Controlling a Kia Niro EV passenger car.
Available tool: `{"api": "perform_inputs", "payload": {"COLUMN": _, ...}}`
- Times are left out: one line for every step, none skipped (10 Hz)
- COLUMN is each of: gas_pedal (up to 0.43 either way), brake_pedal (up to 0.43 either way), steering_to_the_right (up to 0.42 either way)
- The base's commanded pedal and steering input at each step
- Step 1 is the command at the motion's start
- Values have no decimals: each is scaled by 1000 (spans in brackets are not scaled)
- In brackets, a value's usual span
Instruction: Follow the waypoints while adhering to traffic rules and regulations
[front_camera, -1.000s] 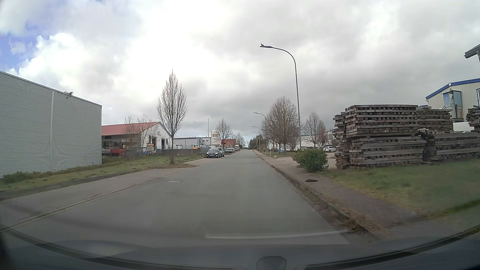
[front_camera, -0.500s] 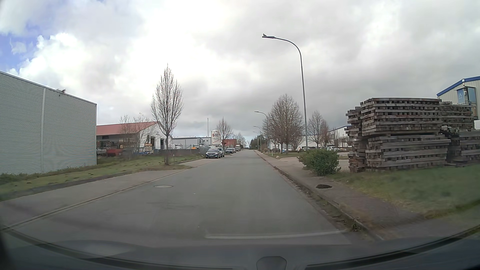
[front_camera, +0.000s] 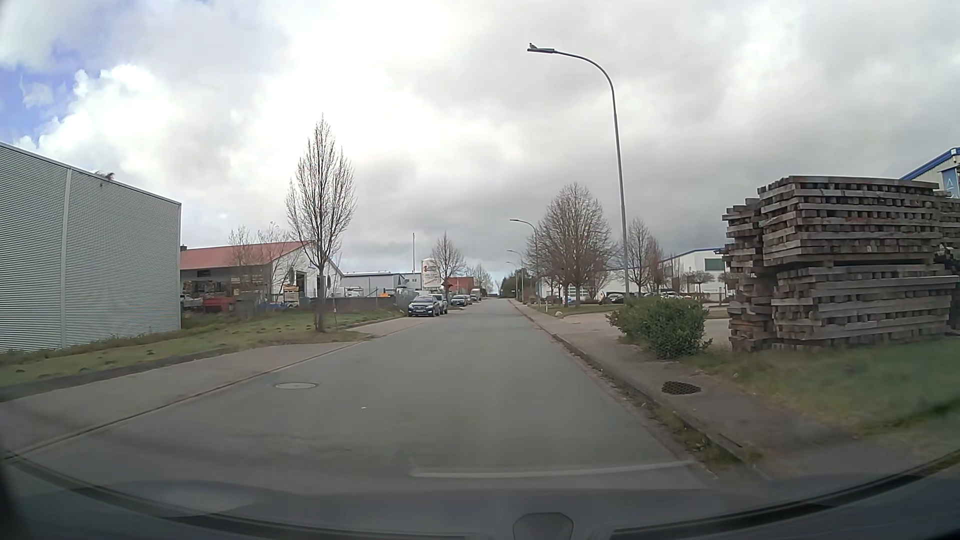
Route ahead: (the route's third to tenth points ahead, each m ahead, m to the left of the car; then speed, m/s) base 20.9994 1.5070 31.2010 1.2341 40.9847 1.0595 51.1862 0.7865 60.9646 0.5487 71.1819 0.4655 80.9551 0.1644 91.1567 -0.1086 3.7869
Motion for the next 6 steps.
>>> {"api": "perform_inputs", "payload": {"gas_pedal": 87, "brake_pedal": 0, "steering_to_the_right": 0}}
{"api": "perform_inputs", "payload": {"gas_pedal": 87, "brake_pedal": 0, "steering_to_the_right": 0}}
{"api": "perform_inputs", "payload": {"gas_pedal": 87, "brake_pedal": 0, "steering_to_the_right": 0}}
{"api": "perform_inputs", "payload": {"gas_pedal": 87, "brake_pedal": 0, "steering_to_the_right": 0}}
{"api": "perform_inputs", "payload": {"gas_pedal": 87, "brake_pedal": 0, "steering_to_the_right": 0}}
{"api": "perform_inputs", "payload": {"gas_pedal": 87, "brake_pedal": 0, "steering_to_the_right": 0}}
